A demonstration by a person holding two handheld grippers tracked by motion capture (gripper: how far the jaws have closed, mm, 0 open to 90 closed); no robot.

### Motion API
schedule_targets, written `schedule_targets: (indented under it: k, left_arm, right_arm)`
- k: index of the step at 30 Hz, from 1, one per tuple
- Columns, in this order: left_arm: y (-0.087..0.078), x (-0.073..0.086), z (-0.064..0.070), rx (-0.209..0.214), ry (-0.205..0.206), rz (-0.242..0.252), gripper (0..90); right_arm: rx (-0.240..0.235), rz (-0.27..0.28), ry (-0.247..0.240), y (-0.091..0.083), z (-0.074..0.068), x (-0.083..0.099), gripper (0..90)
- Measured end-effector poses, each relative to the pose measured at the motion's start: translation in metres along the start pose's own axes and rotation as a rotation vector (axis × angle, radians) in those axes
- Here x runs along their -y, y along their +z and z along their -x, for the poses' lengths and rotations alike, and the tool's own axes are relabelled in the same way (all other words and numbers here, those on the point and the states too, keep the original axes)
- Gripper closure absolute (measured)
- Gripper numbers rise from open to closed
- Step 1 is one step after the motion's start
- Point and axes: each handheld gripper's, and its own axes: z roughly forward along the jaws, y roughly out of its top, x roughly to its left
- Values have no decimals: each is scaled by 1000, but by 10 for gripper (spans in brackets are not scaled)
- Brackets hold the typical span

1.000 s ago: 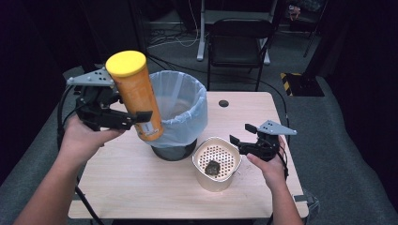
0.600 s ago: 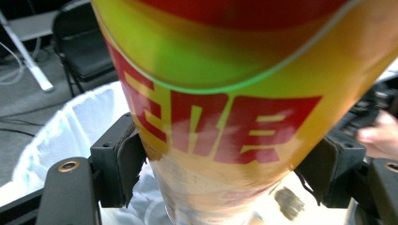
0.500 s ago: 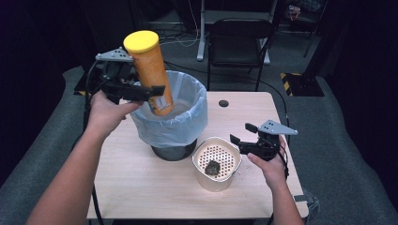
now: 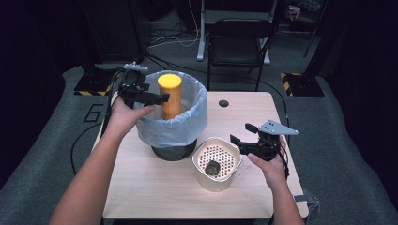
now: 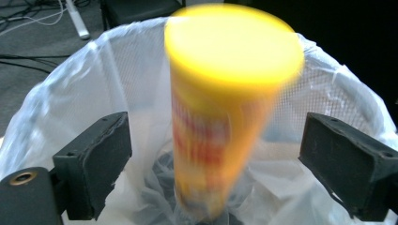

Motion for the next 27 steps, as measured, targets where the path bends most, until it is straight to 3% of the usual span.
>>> schedule_targets:
  k: [2, 5, 11, 14, 21, 24, 27]
  left_arm:
    - [-7, 7, -5, 26, -19, 8, 95]
    - [-18, 15, -7, 32, -23, 24, 131]
    - [-44, 34, -5, 64, 13, 50, 139]
    - [-53, 46, -6, 87, -1, 60, 142]
    - [-73, 83, -8, 116, 16, 84, 164]
    - [-76, 107, -13, 133, 7, 83, 161]
    - [-73, 133, -19, 105, 15, 84, 143]
  right_arm:
    - [1, 1, 0, 0, -1, -1, 222]
    - [-1, -1, 4, 0, -4, -2, 222]
    - [6, 10, -3, -3, -5, -3, 224]
    - [2, 7, -5, -2, -4, -2, 225]
    - [7, -9, -1, 0, -3, 0, 224]
    - [19, -5, 2, -2, -1, -1, 211]
    - [35, -10, 7, -6, 4, -1, 157]
